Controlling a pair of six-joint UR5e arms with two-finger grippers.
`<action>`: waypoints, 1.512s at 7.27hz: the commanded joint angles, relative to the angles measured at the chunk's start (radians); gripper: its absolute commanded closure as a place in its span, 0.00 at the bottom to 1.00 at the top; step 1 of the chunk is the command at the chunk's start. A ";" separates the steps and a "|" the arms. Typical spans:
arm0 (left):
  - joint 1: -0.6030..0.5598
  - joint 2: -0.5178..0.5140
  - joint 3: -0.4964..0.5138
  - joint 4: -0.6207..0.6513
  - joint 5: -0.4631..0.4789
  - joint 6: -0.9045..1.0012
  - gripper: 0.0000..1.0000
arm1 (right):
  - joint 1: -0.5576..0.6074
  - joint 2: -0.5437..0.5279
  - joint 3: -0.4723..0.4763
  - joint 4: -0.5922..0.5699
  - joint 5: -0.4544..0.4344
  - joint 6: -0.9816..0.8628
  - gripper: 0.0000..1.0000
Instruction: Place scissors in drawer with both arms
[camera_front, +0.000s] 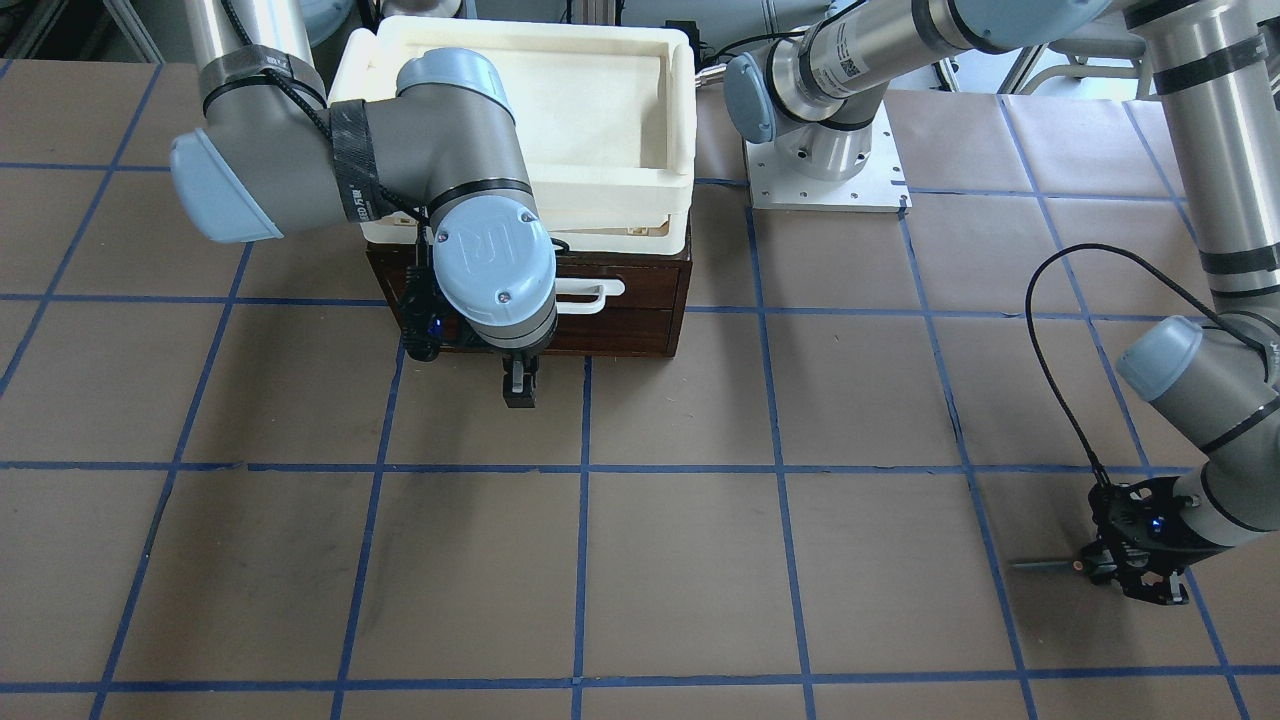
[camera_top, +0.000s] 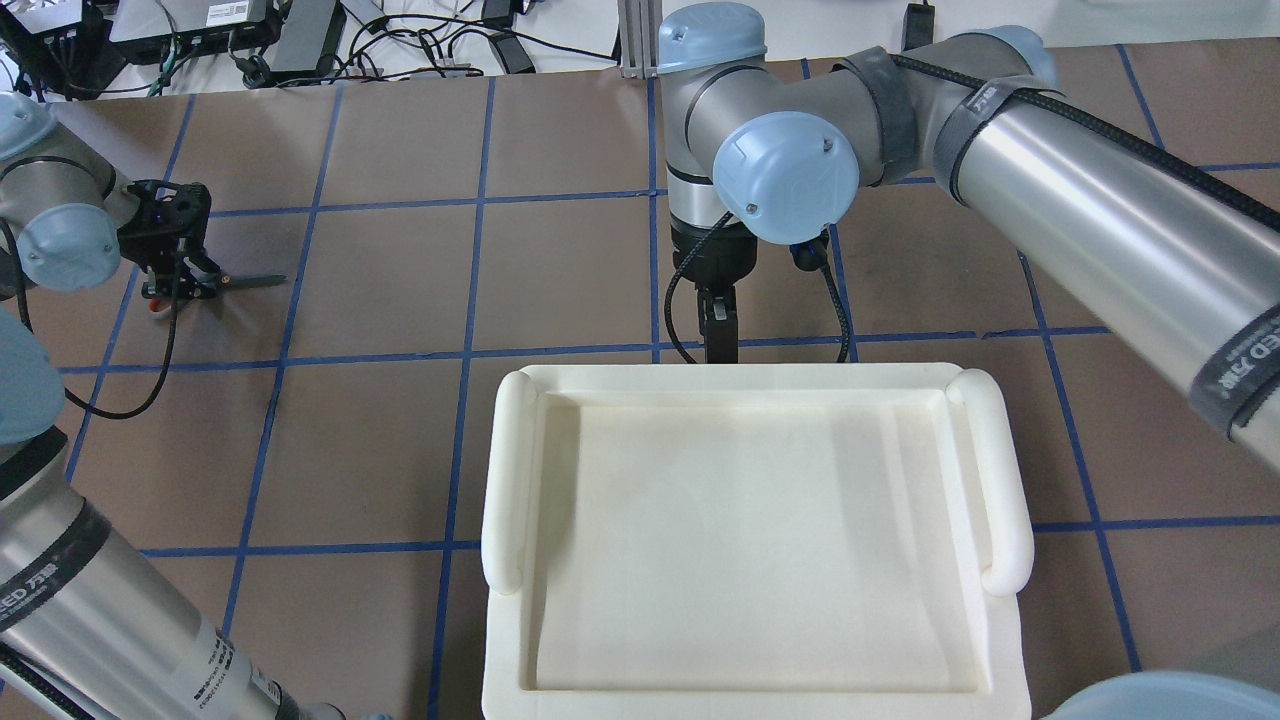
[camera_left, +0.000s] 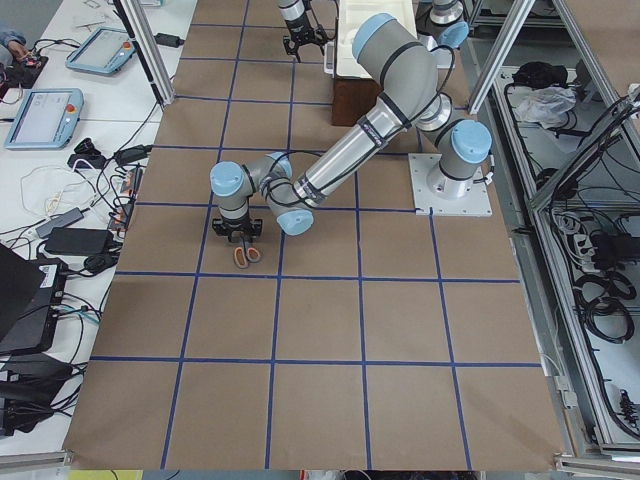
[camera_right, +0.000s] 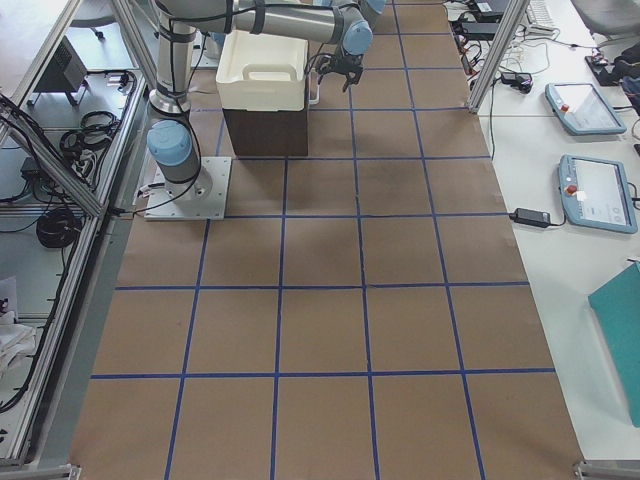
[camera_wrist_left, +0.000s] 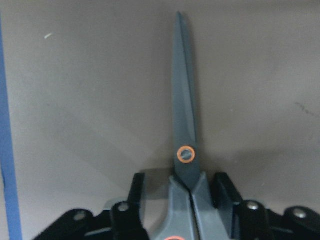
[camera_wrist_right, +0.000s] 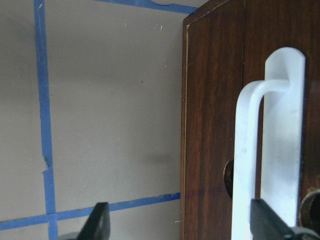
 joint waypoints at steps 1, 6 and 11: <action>0.003 0.001 -0.002 -0.001 0.001 -0.001 0.81 | 0.002 0.001 0.001 0.021 -0.001 0.006 0.00; -0.019 0.111 -0.006 -0.090 -0.040 -0.021 1.00 | 0.002 0.031 0.001 0.029 0.002 0.006 0.00; -0.175 0.358 0.012 -0.344 -0.048 -0.032 1.00 | 0.006 0.043 0.019 0.029 0.019 -0.005 0.00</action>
